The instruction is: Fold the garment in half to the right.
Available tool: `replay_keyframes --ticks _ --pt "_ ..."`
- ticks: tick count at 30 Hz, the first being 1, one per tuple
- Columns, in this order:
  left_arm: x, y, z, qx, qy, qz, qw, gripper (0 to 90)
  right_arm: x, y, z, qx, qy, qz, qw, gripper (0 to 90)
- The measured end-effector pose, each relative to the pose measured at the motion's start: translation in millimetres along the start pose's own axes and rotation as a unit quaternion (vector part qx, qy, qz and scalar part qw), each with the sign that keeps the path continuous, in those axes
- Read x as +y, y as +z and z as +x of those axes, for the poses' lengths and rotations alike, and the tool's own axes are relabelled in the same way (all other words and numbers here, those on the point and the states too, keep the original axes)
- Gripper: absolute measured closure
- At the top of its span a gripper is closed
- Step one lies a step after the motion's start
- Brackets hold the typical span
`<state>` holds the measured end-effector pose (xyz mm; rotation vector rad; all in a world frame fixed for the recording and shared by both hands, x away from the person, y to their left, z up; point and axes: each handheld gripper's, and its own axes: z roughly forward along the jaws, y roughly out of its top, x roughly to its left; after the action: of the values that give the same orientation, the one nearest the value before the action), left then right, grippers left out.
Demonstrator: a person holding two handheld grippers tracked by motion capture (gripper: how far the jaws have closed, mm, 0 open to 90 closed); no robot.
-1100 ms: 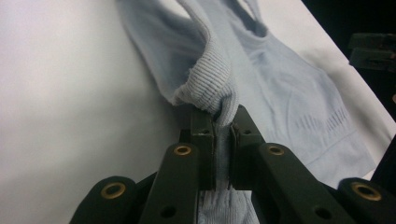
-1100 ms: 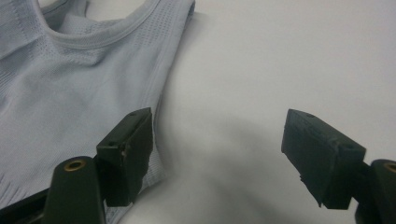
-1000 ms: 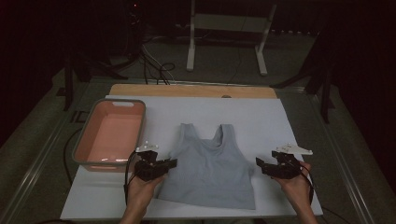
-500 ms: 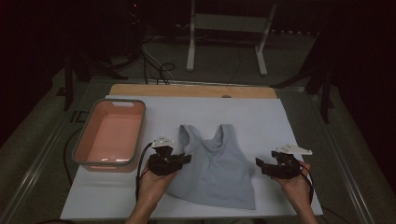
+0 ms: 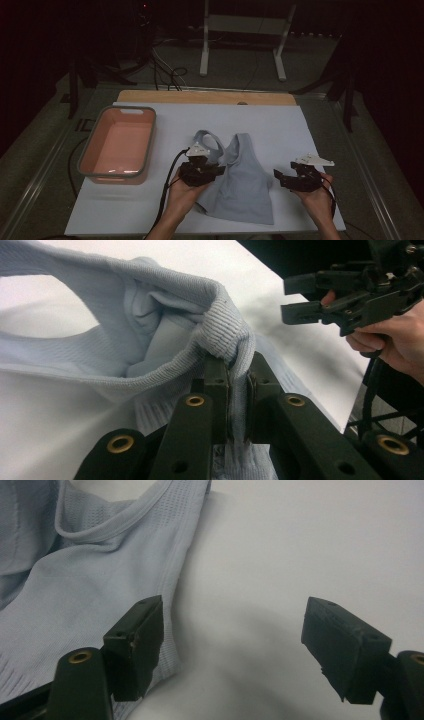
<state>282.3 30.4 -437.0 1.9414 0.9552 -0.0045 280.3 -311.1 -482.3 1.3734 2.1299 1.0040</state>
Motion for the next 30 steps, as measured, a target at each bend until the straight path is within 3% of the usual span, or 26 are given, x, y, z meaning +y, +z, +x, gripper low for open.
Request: replay_keyframes --ticks 30 --pt "4.8 48.8 -24.6 -0.041 0.019 0.029 0.9986 84.0 -0.5 0.6 0.3 0.0 -0.005 0.003 1.0 25.1"
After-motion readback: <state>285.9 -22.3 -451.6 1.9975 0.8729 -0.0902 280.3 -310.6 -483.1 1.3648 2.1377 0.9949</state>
